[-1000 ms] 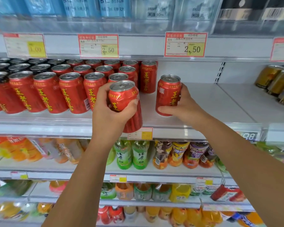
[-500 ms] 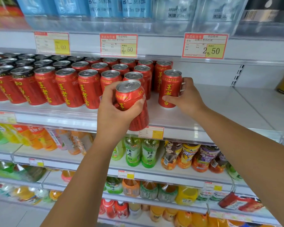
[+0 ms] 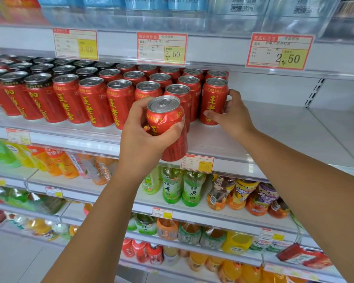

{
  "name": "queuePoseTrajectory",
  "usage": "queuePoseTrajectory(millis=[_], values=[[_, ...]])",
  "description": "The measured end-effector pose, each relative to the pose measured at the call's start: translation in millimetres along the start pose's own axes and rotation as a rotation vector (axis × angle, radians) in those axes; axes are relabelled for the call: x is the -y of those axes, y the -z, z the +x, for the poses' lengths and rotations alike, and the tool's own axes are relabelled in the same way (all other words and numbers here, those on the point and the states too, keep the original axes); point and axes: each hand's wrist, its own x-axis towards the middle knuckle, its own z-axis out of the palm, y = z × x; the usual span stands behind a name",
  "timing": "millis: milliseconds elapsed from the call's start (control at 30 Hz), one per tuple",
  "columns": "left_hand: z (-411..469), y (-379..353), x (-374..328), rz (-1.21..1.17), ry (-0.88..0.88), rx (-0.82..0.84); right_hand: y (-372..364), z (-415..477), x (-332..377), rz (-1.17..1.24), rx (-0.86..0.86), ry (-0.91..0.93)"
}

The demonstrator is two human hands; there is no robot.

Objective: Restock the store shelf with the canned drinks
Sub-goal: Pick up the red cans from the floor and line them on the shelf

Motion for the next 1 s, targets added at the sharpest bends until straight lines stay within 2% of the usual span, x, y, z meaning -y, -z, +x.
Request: queuePoseTrajectory(millis=[167, 233, 333, 400, 467, 533, 600, 700, 833, 900, 1000], values=[[0.5, -4.0, -2.9, 0.013, 0.000, 0.025, -0.2, -3.6, 2.2, 0.071, 0.042, -0.079], [2.1, -6.0, -3.4, 0.009, 0.000, 0.045, 6.6, -15.7, 8.7, 0.090, -0.024, -0.095], [3.5, -12.1, -5.5, -0.023, 0.005, 0.056, 21.8, -53.6, 25.1, 0.146, -0.180, 0.034], [4.5, -19.0, -7.4, -0.033, 0.000, 0.061, 30.0, -84.2, 32.7, 0.219, -0.085, 0.103], [5.9, -26.8, -8.3, -0.034, -0.019, 0.061, 32.5, -110.4, 39.8, 0.257, 0.124, 0.148], [5.9, -36.3, -8.1, -0.028, -0.033, 0.056, 28.2, -123.6, 45.9, 0.264, 0.252, 0.180], [4.5, -47.8, -8.3, -0.009, -0.039, 0.051, 22.0, -126.2, 49.8, 0.292, 0.238, 0.172], [5.0, -61.6, -9.7, 0.038, -0.068, 0.054, 19.6, -120.5, 51.5, 0.266, 0.119, 0.130], [7.8, -61.2, -4.5, 0.104, -0.062, 0.162, 27.3, -106.4, 45.4, 0.180, 0.078, 0.112], [4.6, -51.4, 6.6, 0.209, -0.050, 0.191, 31.4, -98.5, 42.1, 0.152, 0.069, 0.093], [-1.3, -30.8, 37.6, 0.516, -0.114, 0.186, 35.9, -85.9, 35.7, 0.117, 0.095, 0.047]])
